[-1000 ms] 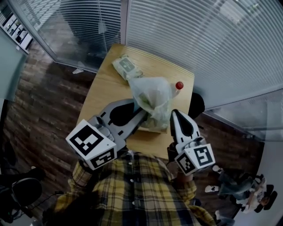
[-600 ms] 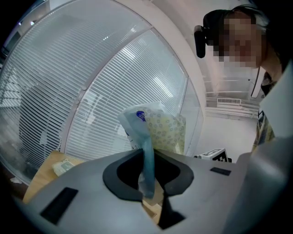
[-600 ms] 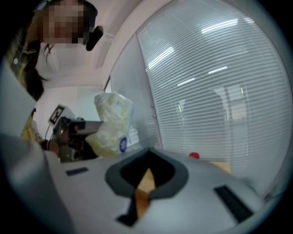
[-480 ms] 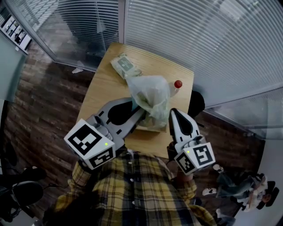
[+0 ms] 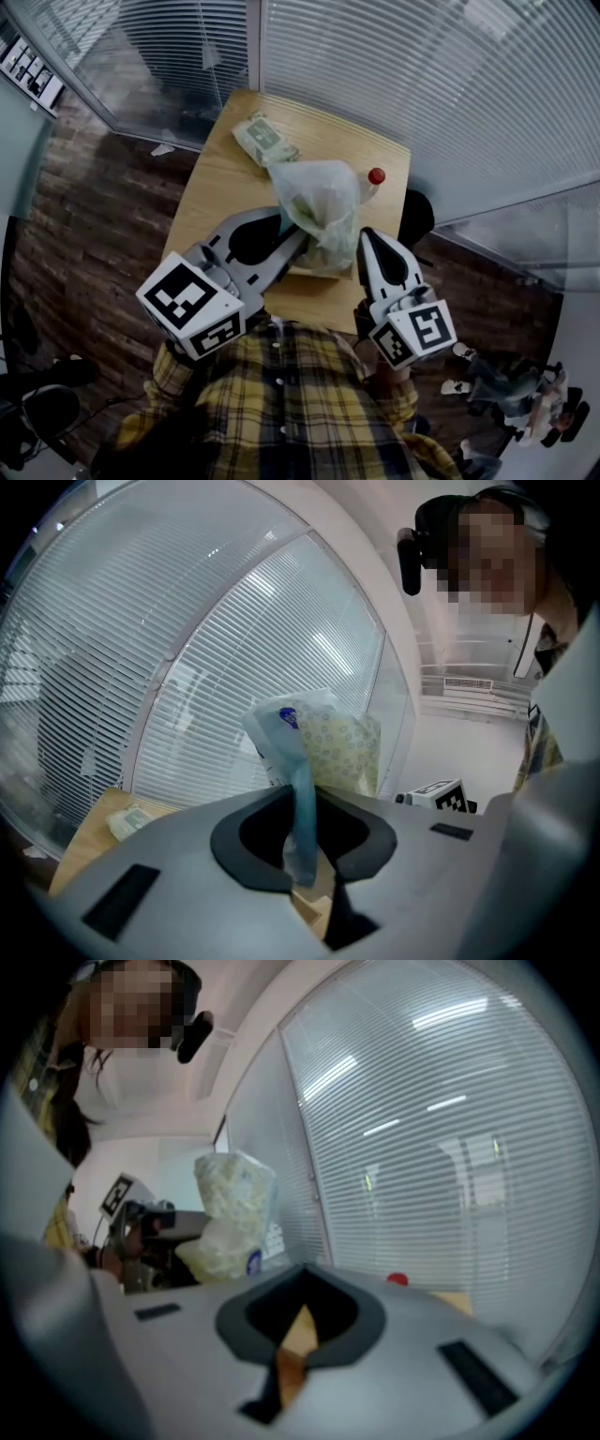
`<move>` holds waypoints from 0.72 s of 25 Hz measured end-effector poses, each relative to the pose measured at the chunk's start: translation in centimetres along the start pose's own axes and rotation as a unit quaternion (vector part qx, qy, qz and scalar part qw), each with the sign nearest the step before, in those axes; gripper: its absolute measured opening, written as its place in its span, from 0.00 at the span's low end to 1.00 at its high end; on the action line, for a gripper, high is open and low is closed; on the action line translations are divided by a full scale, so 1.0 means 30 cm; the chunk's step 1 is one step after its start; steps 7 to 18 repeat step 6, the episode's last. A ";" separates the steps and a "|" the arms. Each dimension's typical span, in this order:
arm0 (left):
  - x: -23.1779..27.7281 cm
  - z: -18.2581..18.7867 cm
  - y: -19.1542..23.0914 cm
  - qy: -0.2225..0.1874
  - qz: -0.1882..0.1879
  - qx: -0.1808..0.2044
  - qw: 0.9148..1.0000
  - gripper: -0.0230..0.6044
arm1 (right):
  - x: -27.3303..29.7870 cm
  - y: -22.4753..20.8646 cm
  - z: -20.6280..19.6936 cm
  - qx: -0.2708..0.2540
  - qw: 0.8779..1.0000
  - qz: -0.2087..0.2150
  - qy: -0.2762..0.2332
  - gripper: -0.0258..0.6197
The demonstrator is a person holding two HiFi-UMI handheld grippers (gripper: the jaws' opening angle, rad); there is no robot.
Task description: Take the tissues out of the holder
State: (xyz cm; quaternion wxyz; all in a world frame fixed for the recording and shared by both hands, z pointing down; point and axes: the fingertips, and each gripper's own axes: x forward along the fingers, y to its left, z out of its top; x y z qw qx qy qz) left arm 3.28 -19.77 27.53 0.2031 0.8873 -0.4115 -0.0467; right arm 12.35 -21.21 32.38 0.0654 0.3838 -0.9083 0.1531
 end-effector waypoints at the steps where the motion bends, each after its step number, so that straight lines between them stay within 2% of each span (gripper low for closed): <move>1: 0.000 -0.001 0.001 0.000 0.000 0.000 1.000 0.13 | 0.000 -0.001 -0.002 0.000 1.000 -0.001 0.000 0.06; 18: 0.006 0.005 0.008 0.000 0.002 0.000 1.000 0.13 | 0.001 -0.014 0.000 0.002 1.000 -0.003 0.001 0.06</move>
